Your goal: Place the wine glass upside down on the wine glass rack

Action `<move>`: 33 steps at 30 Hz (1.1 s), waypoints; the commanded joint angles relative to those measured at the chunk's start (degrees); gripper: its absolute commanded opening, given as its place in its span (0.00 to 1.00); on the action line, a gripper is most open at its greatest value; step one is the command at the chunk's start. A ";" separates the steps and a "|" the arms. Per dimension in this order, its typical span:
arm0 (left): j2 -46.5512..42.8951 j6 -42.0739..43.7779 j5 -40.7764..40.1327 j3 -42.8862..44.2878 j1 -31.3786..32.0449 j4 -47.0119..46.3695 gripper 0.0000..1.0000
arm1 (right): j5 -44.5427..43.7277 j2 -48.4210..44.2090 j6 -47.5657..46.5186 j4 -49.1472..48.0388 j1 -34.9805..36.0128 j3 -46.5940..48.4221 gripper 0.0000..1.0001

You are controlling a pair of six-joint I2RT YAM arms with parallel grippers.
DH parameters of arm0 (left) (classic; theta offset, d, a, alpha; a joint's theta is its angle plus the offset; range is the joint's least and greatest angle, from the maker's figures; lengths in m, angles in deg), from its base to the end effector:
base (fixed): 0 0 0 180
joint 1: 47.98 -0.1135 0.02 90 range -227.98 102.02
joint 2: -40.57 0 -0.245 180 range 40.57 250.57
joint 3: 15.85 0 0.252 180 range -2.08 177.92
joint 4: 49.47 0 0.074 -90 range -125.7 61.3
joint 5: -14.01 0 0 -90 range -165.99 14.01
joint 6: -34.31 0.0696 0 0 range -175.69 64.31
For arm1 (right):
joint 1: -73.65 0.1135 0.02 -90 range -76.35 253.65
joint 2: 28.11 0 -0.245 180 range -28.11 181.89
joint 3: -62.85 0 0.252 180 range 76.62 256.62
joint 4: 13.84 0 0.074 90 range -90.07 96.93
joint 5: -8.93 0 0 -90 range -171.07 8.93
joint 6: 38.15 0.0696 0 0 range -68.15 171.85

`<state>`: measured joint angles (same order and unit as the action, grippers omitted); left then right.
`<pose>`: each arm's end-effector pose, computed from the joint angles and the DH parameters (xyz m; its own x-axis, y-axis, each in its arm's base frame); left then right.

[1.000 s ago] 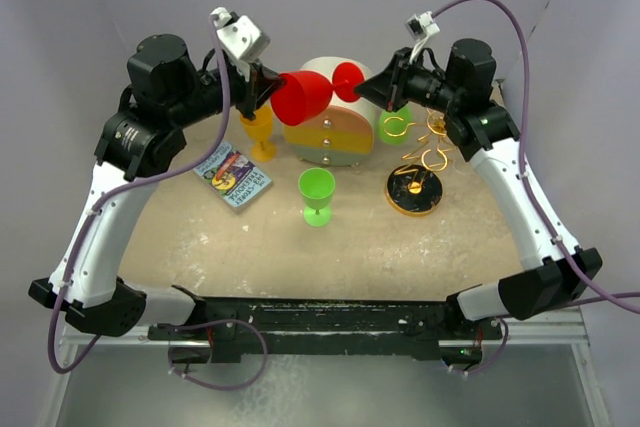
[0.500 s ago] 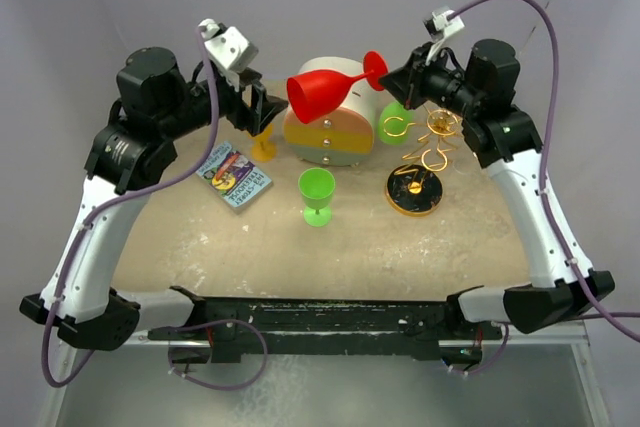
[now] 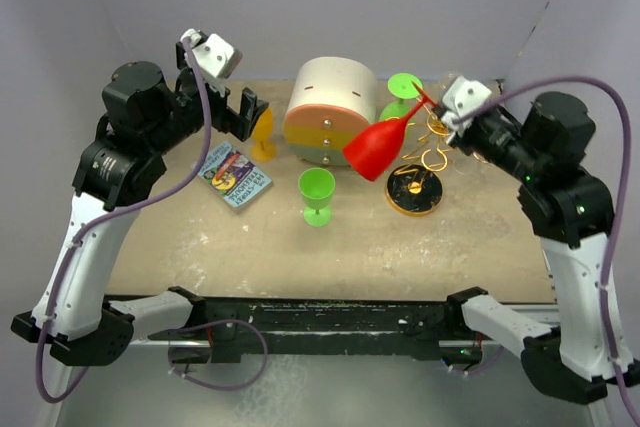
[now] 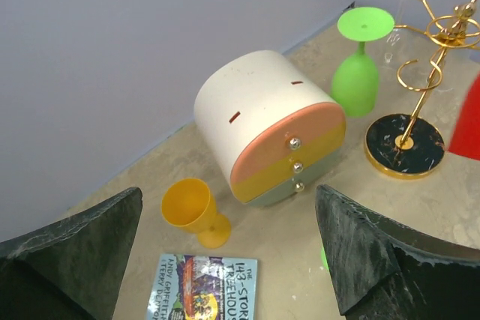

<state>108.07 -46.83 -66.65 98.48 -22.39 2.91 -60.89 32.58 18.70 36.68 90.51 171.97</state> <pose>0.2122 -0.1141 0.5098 0.0019 0.1676 -0.9859 0.5785 0.8040 0.1378 0.1907 0.0829 0.5106 0.3001 -0.4454 -0.8436 -0.5232 0.6626 -0.5359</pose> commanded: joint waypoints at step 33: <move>-2.77 4.41 -0.47 -7.91 -6.92 -5.43 0.99 | -21.27 -19.08 -34.89 13.46 -5.35 -18.44 0.00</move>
<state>107.28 -42.81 -68.27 90.89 -28.84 0.75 -77.52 12.86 -15.48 55.46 85.61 152.45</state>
